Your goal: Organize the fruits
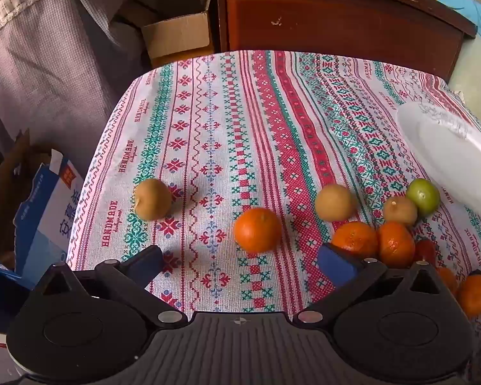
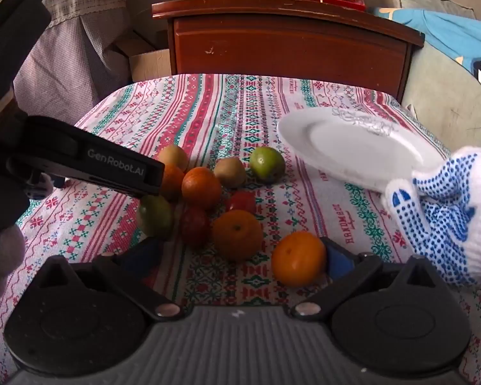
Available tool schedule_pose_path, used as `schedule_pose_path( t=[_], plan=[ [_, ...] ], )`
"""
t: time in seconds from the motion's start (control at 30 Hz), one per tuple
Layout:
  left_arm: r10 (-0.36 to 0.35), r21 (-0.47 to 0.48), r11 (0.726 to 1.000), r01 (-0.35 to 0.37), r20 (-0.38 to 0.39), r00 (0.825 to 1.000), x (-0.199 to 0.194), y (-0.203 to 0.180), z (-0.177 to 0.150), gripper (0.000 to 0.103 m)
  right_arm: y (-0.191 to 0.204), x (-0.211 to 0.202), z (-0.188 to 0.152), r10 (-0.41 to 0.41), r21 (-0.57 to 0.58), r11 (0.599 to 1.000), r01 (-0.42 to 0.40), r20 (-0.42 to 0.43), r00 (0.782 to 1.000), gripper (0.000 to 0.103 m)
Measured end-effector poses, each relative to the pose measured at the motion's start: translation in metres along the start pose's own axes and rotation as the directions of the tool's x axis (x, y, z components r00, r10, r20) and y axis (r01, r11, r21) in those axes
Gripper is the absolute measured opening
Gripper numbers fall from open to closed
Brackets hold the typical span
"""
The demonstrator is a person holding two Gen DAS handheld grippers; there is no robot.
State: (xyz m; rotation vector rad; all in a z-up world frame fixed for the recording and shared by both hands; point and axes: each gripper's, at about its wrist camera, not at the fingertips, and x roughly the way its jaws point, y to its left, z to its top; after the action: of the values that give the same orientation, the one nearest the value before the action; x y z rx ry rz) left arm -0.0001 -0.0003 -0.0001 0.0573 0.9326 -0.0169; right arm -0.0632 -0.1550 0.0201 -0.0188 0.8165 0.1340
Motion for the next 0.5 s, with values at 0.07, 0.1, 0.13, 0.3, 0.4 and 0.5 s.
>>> schedule_pose_path(
  t=[0.07, 0.1, 0.13, 0.3, 0.4, 0.5],
  plan=[
    [-0.001, -0.002, 1.0, 0.001, 0.001, 1.0, -0.0002, -0.0001, 0.0004, 0.103, 0.0015, -0.0013, -0.0001, 0.0, -0.001, 1.0, 0.0, 0.001, 1.0, 0.103],
    [-0.015, -0.009, 1.0, 0.015, -0.012, 1.0, 0.0006, 0.0011, 0.001, 0.103, 0.0028, -0.0022, 0.0001, 0.0, 0.0, 1.0, 0.0, -0.001, 1.0, 0.103],
    [-0.015, -0.009, 1.0, 0.015, -0.01, 1.0, 0.0008, 0.0016, 0.0014, 0.103, 0.0038, -0.0049, -0.0008, -0.001, -0.001, 1.0, 0.001, 0.005, 1.0, 0.103],
    [-0.009, -0.014, 1.0, 0.009, -0.013, 1.0, 0.0, 0.0033, 0.0022, 0.103, 0.0005, -0.001, -0.0002, 0.007, 0.001, 1.0, -0.007, -0.004, 1.0, 0.103],
    [0.007, -0.021, 1.0, -0.007, -0.023, 1.0, 0.0, 0.005, 0.0033, 0.103, 0.0026, -0.0013, 0.0001, -0.003, -0.005, 1.0, 0.003, -0.004, 1.0, 0.103],
    [0.017, -0.025, 1.0, -0.018, -0.019, 1.0, -0.0022, 0.0069, 0.0001, 0.103, 0.0019, -0.0025, 0.0004, -0.001, -0.001, 1.0, 0.001, -0.004, 1.0, 0.103]
  ],
)
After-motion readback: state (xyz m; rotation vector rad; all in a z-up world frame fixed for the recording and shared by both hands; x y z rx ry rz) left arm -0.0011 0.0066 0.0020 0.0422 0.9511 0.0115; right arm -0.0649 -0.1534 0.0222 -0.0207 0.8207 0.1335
